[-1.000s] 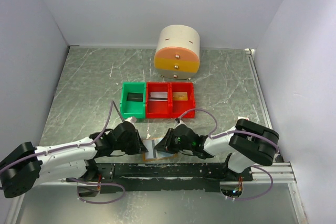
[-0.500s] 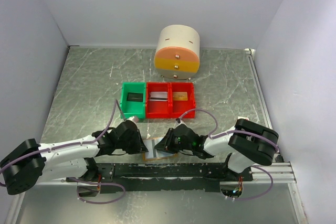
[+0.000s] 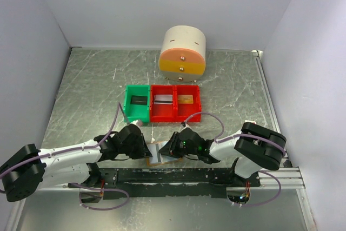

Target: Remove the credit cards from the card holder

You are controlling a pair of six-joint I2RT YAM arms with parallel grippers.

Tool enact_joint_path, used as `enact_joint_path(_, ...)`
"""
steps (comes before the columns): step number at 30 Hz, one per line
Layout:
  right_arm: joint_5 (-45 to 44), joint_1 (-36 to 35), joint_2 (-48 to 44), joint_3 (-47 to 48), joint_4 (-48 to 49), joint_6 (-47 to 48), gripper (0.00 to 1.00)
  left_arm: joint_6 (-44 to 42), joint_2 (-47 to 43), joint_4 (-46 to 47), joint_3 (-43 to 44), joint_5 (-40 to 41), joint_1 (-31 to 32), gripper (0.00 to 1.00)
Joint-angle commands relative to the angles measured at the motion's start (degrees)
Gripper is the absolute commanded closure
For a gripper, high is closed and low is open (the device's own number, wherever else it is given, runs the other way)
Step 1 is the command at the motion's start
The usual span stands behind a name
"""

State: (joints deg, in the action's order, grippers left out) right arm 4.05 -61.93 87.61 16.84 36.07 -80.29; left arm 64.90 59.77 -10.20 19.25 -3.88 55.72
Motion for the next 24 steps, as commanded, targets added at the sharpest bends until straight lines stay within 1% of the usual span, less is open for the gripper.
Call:
enact_joint_path(1, -1.02, -0.52, 0.23, 1.08, -4.87, 1.12, 0.77, 0.18, -1.66, 2.92, 2.29, 0.76, 0.59, 0.72)
enact_joint_path(6, -0.95, -0.7, 0.43, 2.85, -7.87, 2.51, 0.75, 0.5, -2.73, 3.49, 1.37, 0.89, 0.57, 0.71)
enact_joint_path(8, -0.98, -0.77, 0.64, 2.93, -7.98, 2.59, 0.78, 0.62, -2.98, 3.61, 1.31, 0.78, 0.55, 0.72)
enact_joint_path(11, -1.19, -0.76, 0.78, 2.88, -7.97, 2.32, 0.79, 0.97, -3.65, 4.39, 1.05, 0.89, 0.54, 0.72)
enact_joint_path(20, -0.47, -0.79, 1.63, 1.56, -5.27, 1.2, 0.79, 3.12, -7.21, 8.51, -1.94, 1.79, 0.53, 0.73)
enact_joint_path(24, -0.17, -0.75, 1.69, 1.03, -3.46, 1.1, 0.79, 4.07, -6.48, 10.13, -3.31, 1.15, 0.53, 0.73)
